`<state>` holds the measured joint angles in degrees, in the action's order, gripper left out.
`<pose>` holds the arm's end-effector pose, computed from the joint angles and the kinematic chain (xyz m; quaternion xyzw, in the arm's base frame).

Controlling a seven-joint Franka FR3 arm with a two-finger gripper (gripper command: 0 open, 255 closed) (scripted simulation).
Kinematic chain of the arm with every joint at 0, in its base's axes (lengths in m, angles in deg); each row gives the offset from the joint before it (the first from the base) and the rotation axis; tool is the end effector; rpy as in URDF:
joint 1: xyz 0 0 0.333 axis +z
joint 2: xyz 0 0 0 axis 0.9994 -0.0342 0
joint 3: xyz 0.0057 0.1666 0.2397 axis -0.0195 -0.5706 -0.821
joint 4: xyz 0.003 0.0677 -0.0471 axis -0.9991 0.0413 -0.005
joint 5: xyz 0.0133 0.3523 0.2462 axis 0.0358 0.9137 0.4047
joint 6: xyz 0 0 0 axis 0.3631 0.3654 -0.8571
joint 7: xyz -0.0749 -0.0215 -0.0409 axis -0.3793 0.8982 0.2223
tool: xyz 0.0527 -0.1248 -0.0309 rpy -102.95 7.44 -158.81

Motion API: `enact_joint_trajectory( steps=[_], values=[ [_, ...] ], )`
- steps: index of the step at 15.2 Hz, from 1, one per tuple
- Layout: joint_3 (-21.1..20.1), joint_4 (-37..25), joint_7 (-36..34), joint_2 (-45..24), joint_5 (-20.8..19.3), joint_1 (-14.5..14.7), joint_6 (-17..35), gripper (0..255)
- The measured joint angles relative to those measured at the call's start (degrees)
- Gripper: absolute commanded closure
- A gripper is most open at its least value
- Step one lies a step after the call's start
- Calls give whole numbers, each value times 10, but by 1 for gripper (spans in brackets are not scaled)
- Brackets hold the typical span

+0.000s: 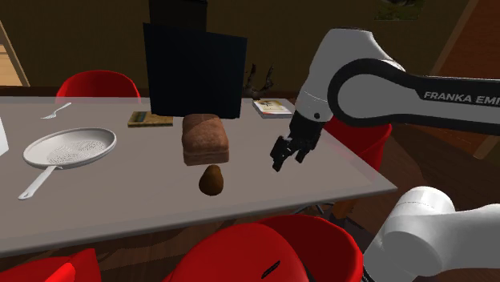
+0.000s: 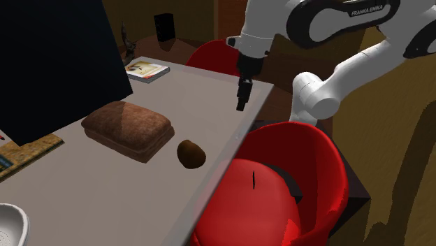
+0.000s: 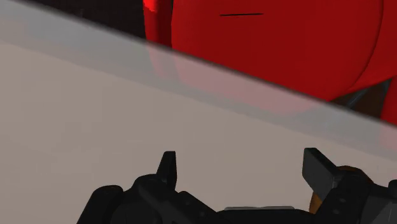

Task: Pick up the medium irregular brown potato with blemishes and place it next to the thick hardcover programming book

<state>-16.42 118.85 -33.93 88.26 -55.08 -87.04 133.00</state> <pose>0.3404 0.1246 0.4714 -0.9958 0.0401 -0.0753 0.0319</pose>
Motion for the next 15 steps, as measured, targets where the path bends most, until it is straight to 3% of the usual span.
enact_joint_trajectory(
  steps=[5, 8, 12, 15],
  values=[
    [-115, 24, -129, -21, 45, -16, 137, 0],
    [-200, 18, -214, -57, 58, -46, 224, 0],
    [-318, -10, -334, -96, 50, -120, 315, 0],
    [-416, -52, -422, -125, 27, -210, 369, 0]
  ],
)
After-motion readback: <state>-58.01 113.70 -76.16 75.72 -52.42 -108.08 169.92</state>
